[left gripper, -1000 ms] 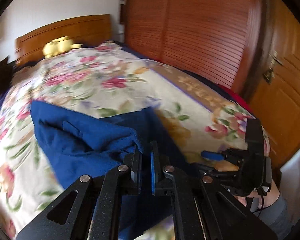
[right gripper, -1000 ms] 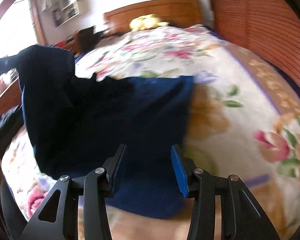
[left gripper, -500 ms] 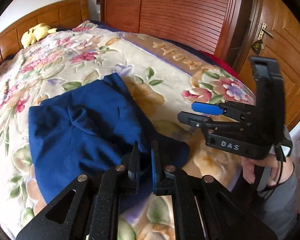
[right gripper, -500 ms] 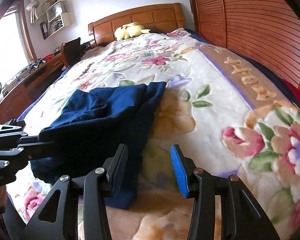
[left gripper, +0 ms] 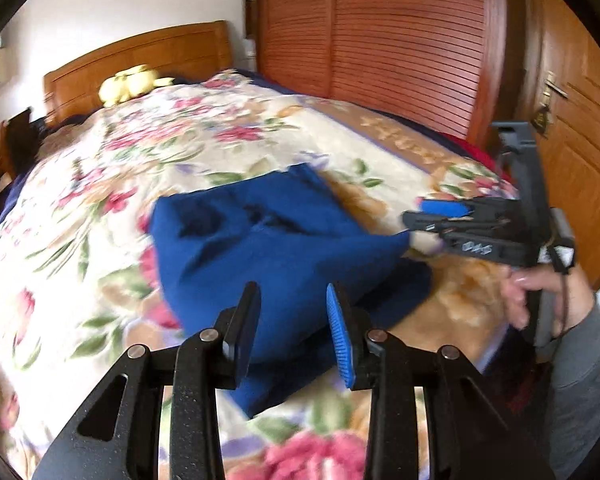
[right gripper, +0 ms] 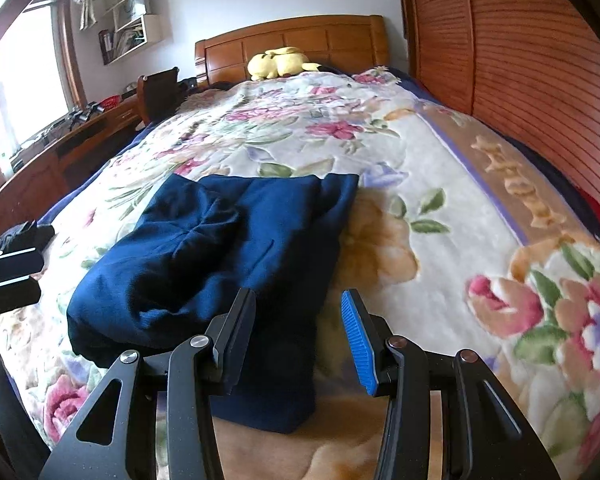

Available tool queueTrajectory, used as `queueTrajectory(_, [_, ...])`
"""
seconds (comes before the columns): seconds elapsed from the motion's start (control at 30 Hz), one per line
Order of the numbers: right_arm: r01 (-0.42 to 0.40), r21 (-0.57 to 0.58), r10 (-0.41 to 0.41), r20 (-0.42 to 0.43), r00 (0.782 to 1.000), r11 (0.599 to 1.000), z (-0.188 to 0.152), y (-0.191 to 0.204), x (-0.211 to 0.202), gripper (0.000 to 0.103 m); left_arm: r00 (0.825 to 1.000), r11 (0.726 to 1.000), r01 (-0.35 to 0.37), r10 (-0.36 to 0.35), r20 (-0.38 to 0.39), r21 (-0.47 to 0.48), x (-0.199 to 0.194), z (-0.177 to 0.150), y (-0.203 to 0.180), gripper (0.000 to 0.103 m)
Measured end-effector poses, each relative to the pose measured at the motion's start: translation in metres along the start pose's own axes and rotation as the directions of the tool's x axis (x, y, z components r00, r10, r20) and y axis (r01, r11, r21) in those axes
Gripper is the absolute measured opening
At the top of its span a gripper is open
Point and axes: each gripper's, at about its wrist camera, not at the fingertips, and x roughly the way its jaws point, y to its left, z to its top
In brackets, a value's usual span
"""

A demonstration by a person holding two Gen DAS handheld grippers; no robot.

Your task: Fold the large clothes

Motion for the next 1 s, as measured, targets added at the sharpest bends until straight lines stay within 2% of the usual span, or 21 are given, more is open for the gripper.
queueTrajectory(0.27, [0.012,-0.031,-0.011,0.009,1.0,0.999,0.001,0.009,0.005,0.047,0.997,0.996,-0.078,0.077,-0.019,-0.039,0.003,-0.035,0.035,0.035])
queueTrajectory(0.43, [0.047,-0.054,-0.047,0.002,0.999,0.997,0.006,0.019,0.012,0.047,0.996,0.995,-0.08,0.078,-0.031,-0.064,0.003,-0.051,0.046,0.035])
queueTrajectory(0.63, [0.048,-0.101,-0.046,0.018,0.999,0.994,0.022,0.034,0.019,0.047,0.997,0.993,-0.079,0.077,-0.025,-0.093,0.001,-0.064,0.058,0.035])
queueTrajectory(0.77, [0.032,-0.106,-0.03,0.02,0.999,0.994,0.03,0.037,0.026,0.047,0.998,0.992,-0.067,0.066,-0.006,-0.104,-0.005,-0.069,0.062,0.035])
queueTrajectory(0.87, [-0.013,-0.115,0.014,0.003,1.0,0.993,0.033,0.043,0.031,0.047,0.998,0.992,-0.058,0.059,-0.001,-0.11,-0.008,-0.073,0.066,0.035])
queueTrajectory(0.97, [-0.078,-0.133,0.075,-0.034,0.997,0.988,0.036,0.056,0.036,0.068,0.998,0.992,-0.058,0.059,0.011,-0.113,-0.011,-0.076,0.07,0.035])
queueTrajectory(1.0, [-0.114,-0.143,0.106,-0.059,0.993,0.983,0.036,0.063,0.039,0.072,0.998,0.991,-0.053,0.055,0.013,-0.12,-0.011,-0.077,0.073,0.035])
